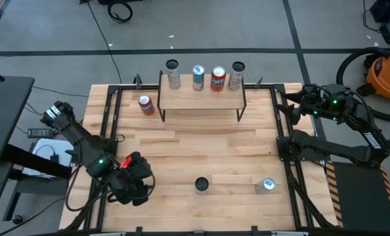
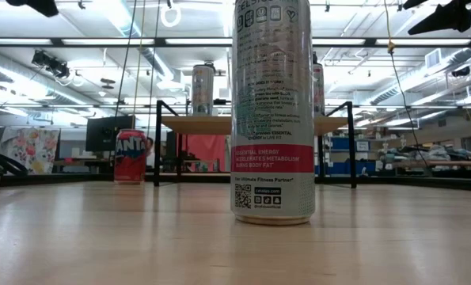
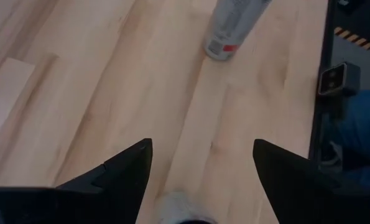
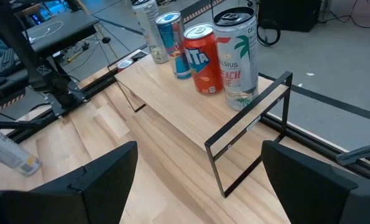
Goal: Place canned beverage on shelf
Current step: Put the white yellow soda can on the shelf aligned with the other white yellow soda can
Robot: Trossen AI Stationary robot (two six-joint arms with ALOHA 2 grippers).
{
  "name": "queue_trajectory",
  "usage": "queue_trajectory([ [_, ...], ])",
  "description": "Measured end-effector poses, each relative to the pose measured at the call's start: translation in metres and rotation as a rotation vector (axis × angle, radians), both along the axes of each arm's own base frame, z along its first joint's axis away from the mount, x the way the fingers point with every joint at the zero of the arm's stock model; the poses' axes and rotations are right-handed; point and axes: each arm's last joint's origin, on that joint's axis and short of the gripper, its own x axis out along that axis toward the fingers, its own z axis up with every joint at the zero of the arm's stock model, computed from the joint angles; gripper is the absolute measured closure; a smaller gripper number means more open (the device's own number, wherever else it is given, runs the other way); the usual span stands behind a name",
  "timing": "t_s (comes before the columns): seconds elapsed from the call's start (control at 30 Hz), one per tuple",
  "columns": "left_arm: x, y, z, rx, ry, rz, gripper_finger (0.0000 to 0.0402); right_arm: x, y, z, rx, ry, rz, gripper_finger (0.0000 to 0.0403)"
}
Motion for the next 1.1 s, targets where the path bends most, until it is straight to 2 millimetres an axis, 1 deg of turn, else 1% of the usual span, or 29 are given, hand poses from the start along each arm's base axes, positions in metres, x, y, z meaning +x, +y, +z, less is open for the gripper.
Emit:
queue_trajectory([
  [0.2, -0.007, -0.007, 0.0, -0.019, 0.007, -0.019, 0.0113, 0.0, 0.0, 0.0, 0.0, 0.0, 0.0, 0.005],
  [0.43, -0.016, -0.006, -0.004, -0.003, 0.063, 0.017, 0.0113, 0.0, 0.0, 0.0, 0.011, -0.007, -0.005, 0.005],
  [0.9, -0.026, -0.015, -0.004, -0.06, 0.084, 0.021, 0.0113, 0.0, 0.0, 0.0, 0.02, -0.013, -0.009, 0.005],
  [1.1, -0.026, -0.018, -0.008, -0.041, 0.102, 0.02, 0.0113, 0.0, 0.0, 0.0, 0.02, -0.013, -0.009, 0.005],
])
